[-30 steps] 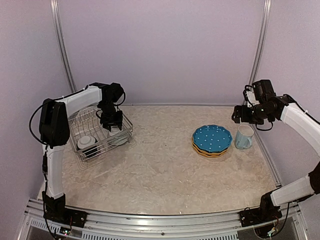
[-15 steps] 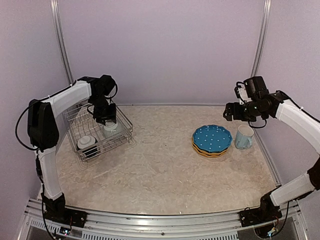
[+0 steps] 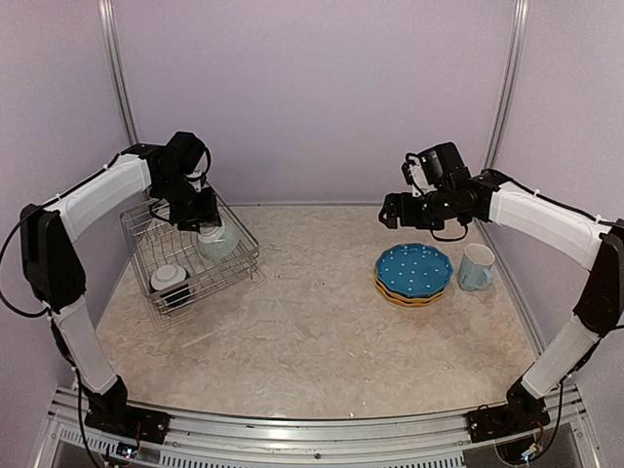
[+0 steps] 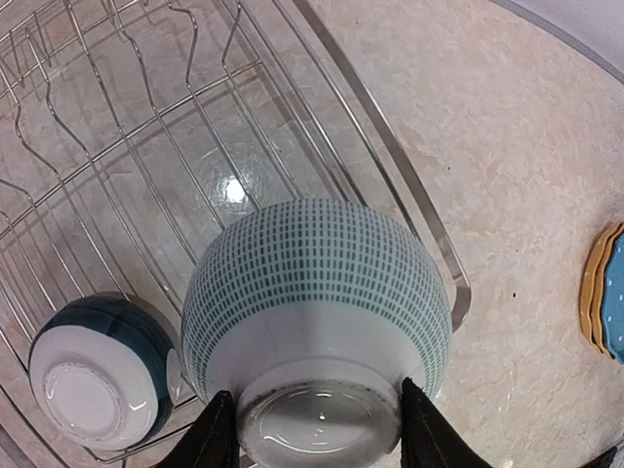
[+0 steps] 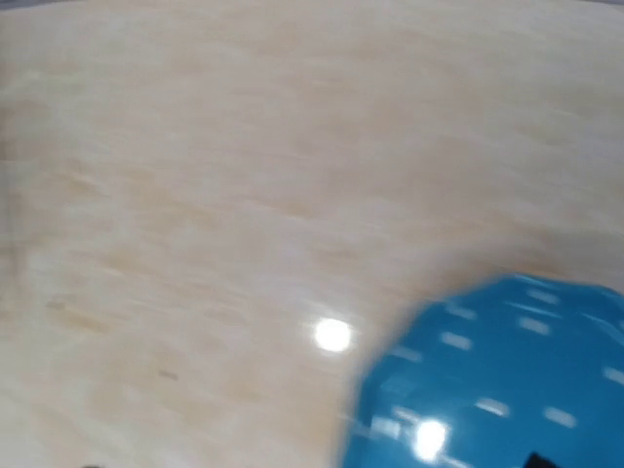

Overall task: Unload the mixed dishes from the dish rack
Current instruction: Pass from the left arm to the right

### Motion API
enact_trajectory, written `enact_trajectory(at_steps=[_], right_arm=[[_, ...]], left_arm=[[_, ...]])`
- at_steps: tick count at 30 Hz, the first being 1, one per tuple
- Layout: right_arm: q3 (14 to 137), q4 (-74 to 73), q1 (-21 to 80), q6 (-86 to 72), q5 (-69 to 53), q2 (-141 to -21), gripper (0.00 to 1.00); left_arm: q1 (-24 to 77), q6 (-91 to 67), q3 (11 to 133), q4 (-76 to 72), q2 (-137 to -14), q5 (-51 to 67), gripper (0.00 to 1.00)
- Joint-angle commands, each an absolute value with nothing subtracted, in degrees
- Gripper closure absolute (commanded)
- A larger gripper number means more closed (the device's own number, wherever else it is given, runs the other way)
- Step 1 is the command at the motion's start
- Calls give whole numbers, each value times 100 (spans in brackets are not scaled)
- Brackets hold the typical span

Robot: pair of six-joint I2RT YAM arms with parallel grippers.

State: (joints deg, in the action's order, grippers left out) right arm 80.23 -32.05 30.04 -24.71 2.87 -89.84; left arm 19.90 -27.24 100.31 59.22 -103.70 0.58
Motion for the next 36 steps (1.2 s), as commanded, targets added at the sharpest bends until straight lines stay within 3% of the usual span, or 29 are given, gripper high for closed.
enact_trajectory(at_steps=[1,16,26,36], right_arm=[[8444,-2361,3484,-2914,-217,-9508,9],[9092,808,4228,-4723,-2356,-11126,10],[9137,2427,4392,-5776,-3115,-11751,10],[8870,3354,4479,-6470,-3524,-11856,18]], left_arm=[[1943,-2641,9738,5221,-9798,633,67],[2086,-2942,8707,3780,-8907,2059,67],[2281,-3047,8412,3254,-8892,2626,68],[2295,-3104,8266,2957,-8950,2984,68]])
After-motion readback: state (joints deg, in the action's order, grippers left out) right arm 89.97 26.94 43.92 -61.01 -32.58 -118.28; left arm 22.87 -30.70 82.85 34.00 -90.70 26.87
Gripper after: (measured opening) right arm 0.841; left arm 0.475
